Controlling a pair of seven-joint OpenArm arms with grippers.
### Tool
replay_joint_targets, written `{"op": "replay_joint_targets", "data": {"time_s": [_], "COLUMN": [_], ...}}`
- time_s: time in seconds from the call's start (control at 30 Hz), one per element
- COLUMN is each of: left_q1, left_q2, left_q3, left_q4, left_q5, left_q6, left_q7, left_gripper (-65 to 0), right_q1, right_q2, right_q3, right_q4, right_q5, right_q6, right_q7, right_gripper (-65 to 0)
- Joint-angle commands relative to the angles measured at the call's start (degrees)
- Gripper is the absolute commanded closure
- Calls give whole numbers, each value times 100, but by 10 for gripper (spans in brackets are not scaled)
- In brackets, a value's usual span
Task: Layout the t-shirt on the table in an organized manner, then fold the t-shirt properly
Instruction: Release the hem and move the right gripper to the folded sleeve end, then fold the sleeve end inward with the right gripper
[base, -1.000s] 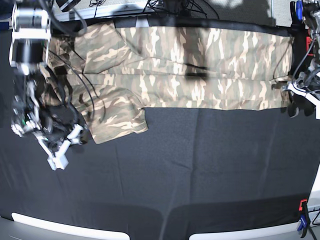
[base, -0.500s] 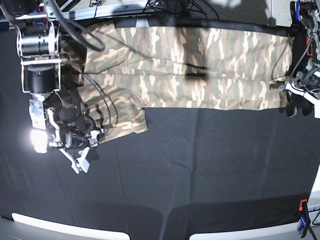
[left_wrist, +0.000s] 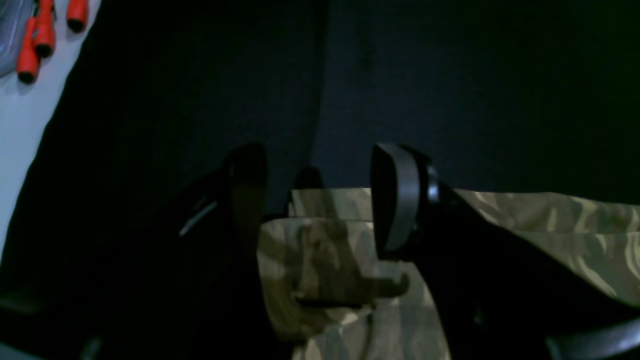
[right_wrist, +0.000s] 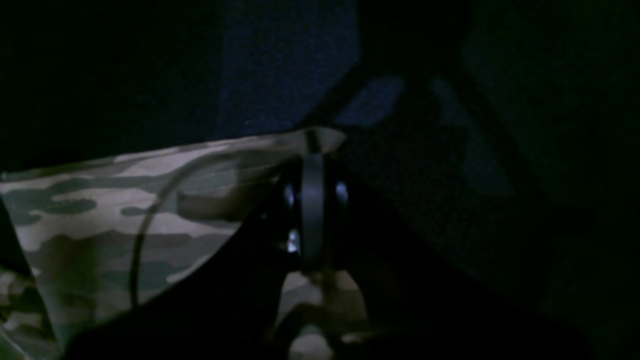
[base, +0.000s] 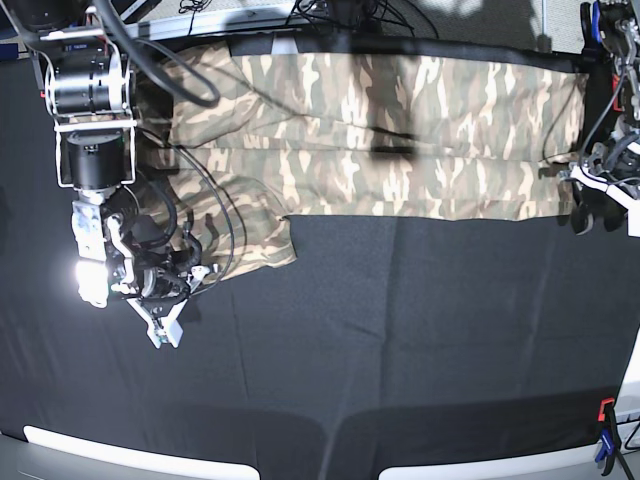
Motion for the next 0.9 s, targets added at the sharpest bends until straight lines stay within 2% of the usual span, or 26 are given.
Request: {"op": "replay_joint_targets", "data": {"time_s": [0.0,0.07,0.2,0.3,0.47,0.67,0.87], "left_q1": [-59,-59,-57,-57,-57,-55,-42], "left_q2": [-96,-96,-96,-96,-96,-96,-96], "left_q3": [-37,-37,-37,-37,-37,-37,-37], "left_q4": [101,101,101,101,101,101,101], "left_q5": [-50,-50,-50,-50,-50,-50,-50], "left_q6": [-2,-2,-2,-2,-2,-2,-2], "left_q7": [-157,-157,-160,-157,-157,-153,-136], "left_gripper": [-316,-316,-316,-316,-316,-316,-316], "right_q1": [125,116,-85,-490,-1633,-3182,-4371], "right_q2": [17,63,240,413,673,710,713], "right_q3": [11,11,22,22,22,26,26], "right_q4": [98,291,1250,2277,4046,6002,6964], "right_q5": [42,-122,-389,-321,-223,-225,-186], "right_q6": [190,308,136,116,-35,-94,-90], "right_q7": [-11,118,264,175,175,282,533], "right_gripper": [0,0,0,0,0,0,0]}}
